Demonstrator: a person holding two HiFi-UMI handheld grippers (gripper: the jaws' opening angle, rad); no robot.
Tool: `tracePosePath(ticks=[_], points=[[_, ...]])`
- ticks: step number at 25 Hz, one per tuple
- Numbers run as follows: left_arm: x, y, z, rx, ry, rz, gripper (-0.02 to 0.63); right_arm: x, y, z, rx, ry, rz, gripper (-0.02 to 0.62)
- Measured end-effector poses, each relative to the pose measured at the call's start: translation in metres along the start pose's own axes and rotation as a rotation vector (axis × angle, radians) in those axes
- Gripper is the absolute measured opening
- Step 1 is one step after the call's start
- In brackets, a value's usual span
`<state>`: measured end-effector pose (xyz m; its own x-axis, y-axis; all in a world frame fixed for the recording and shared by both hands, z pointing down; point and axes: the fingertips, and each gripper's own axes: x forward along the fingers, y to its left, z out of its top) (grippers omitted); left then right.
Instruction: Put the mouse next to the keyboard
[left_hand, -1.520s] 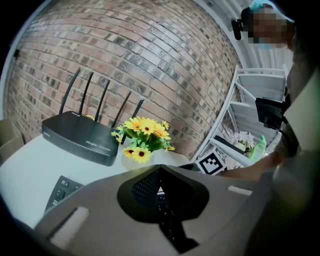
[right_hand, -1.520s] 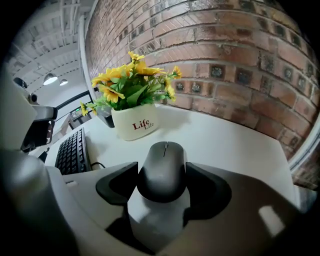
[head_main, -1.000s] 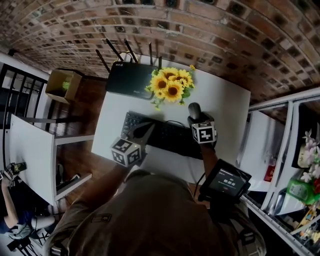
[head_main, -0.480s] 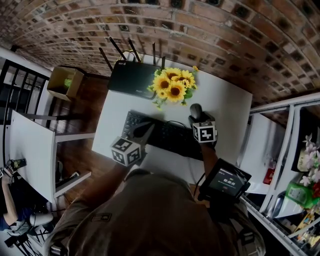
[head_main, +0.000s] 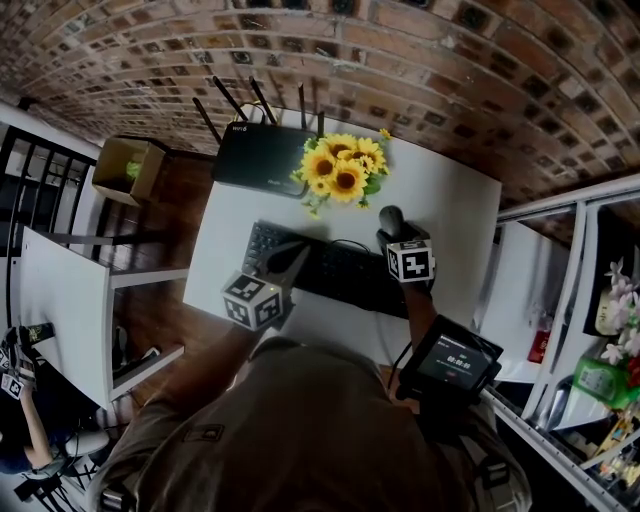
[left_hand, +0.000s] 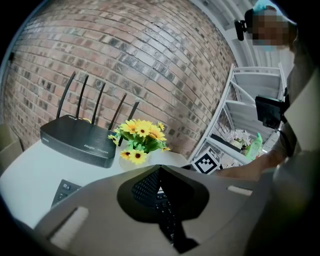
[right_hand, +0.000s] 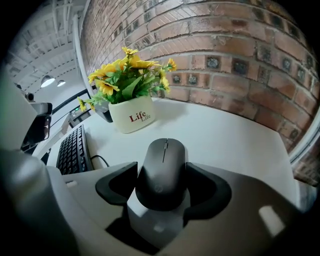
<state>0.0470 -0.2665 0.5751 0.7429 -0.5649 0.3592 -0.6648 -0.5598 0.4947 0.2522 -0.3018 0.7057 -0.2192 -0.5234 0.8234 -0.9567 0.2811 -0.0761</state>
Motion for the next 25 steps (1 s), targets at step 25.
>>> tracePosePath(ticks=[25], points=[[0.008,-0.006,0.004,0.008,-0.005,-0.032,-0.005,-0.027,-0.017,0.022,0.025,-0.081,-0.076,0.307]])
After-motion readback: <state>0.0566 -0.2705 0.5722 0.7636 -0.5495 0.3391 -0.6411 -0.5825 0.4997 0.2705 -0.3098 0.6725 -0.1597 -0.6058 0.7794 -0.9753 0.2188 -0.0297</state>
